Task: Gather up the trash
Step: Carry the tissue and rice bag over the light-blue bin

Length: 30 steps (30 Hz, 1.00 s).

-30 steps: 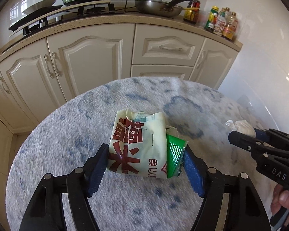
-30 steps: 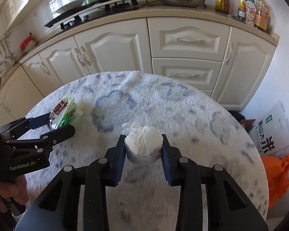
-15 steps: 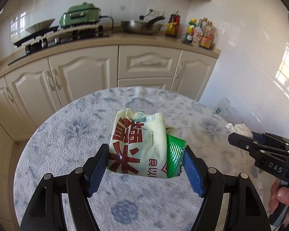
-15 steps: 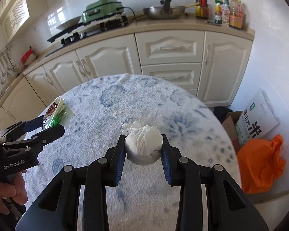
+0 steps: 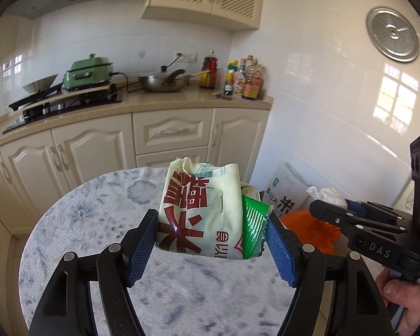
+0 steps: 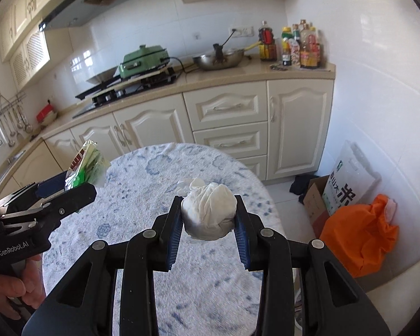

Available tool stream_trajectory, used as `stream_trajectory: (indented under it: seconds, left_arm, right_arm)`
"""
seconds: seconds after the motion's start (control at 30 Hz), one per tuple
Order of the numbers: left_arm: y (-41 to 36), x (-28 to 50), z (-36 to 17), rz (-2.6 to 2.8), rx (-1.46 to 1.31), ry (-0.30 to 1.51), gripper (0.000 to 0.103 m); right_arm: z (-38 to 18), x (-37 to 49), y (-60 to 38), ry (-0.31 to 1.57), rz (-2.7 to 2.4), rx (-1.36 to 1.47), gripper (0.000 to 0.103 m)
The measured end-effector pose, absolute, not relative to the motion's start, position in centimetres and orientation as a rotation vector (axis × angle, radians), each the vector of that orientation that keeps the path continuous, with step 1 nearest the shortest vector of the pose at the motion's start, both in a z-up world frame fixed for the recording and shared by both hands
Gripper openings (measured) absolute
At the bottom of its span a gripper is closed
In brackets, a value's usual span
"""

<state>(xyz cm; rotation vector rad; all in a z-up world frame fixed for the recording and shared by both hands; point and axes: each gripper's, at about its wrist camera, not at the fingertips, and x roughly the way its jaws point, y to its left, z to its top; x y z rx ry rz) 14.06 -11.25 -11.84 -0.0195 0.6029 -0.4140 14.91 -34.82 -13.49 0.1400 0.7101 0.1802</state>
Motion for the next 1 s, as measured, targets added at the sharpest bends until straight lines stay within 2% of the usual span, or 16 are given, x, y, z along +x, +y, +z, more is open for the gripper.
stream_trajectory:
  seconds: [0.57,0.83,1.0]
  left_arm:
    - [-22.4,9.4,-9.3,-0.636,0.072,0.544,0.07]
    - [-29.1,10.1,-10.7,-0.764,0.116,0.601,0.07]
    - [-34.3,10.9,-13.0,-0.847,0.161,0.692,0.07]
  right_arm:
    - [-11.6,7.2,-48.2,0.616,-0.067,0.263,0.034]
    - [-13.6,4.0,-55.5,0.639,-0.234,0.325,0.034]
    - [-16.7,3.0,-59.8,0.696,-0.333,0.371,0.034]
